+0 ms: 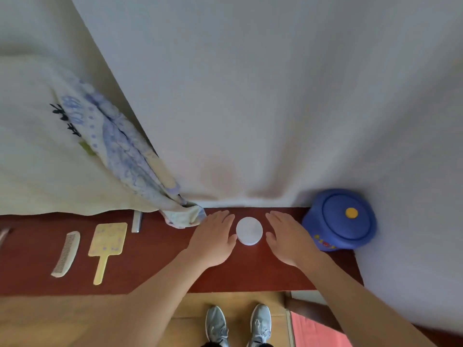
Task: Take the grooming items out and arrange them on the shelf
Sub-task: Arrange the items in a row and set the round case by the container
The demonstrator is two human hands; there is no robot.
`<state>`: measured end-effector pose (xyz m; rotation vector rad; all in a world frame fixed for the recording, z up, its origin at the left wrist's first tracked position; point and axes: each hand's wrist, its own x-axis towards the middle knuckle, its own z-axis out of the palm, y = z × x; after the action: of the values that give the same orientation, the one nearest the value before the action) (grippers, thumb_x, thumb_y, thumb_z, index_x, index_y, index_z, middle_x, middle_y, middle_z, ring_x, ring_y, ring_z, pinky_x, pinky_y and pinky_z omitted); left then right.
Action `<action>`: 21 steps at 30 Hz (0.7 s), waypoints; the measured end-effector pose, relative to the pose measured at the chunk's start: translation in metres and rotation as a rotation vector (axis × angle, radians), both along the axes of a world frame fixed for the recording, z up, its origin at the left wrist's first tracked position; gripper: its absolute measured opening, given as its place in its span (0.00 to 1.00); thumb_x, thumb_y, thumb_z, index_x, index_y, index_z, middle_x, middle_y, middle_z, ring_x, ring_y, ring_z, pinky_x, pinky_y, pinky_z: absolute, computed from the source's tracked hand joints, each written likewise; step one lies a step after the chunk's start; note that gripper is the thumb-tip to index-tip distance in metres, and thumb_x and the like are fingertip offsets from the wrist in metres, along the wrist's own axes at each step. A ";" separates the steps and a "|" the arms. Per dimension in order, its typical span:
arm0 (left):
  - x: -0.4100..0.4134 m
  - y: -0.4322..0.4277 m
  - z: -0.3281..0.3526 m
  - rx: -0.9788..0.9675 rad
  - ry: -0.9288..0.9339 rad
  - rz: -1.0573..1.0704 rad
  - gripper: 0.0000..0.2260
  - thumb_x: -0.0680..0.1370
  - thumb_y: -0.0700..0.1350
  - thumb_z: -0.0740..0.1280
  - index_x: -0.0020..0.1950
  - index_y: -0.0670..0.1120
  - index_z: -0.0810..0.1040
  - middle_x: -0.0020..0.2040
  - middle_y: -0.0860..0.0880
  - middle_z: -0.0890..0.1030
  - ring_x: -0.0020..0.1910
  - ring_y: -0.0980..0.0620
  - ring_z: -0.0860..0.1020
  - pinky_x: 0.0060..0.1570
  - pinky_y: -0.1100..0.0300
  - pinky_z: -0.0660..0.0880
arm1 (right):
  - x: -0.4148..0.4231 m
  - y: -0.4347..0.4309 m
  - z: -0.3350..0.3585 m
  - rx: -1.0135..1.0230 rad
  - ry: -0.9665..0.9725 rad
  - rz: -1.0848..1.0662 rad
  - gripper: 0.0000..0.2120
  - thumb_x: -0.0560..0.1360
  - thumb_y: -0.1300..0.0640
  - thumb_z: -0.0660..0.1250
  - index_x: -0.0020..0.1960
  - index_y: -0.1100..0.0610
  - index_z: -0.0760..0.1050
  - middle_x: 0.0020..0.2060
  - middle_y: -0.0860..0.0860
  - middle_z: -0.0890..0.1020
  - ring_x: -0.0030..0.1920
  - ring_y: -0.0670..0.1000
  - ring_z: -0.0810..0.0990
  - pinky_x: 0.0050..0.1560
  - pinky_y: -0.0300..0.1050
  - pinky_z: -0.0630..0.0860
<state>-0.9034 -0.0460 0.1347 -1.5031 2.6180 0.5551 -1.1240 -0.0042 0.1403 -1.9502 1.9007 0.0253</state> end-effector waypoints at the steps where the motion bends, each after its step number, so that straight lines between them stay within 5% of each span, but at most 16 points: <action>1: -0.003 -0.001 -0.007 0.008 -0.004 0.005 0.28 0.82 0.56 0.58 0.79 0.46 0.57 0.79 0.48 0.60 0.78 0.49 0.57 0.76 0.54 0.53 | -0.002 -0.003 -0.007 0.013 -0.008 0.029 0.28 0.80 0.49 0.57 0.77 0.54 0.57 0.76 0.50 0.61 0.75 0.50 0.57 0.74 0.44 0.56; 9: -0.017 0.001 -0.055 0.012 -0.040 0.091 0.38 0.71 0.65 0.68 0.75 0.49 0.64 0.65 0.50 0.71 0.62 0.48 0.70 0.62 0.54 0.68 | -0.003 -0.015 -0.051 0.018 -0.112 0.209 0.32 0.73 0.46 0.67 0.75 0.52 0.64 0.74 0.52 0.65 0.73 0.54 0.62 0.71 0.49 0.62; 21: -0.024 0.001 -0.087 -0.045 0.128 0.212 0.30 0.67 0.62 0.75 0.62 0.47 0.75 0.52 0.51 0.76 0.50 0.49 0.74 0.50 0.54 0.72 | -0.011 -0.022 -0.077 -0.081 -0.222 0.218 0.29 0.69 0.49 0.74 0.68 0.53 0.72 0.67 0.51 0.73 0.66 0.54 0.71 0.65 0.52 0.71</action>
<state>-0.9274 -0.0445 0.0473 -1.8325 2.5952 0.6336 -1.1352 -0.0266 0.0635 -2.1084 1.5660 -0.1992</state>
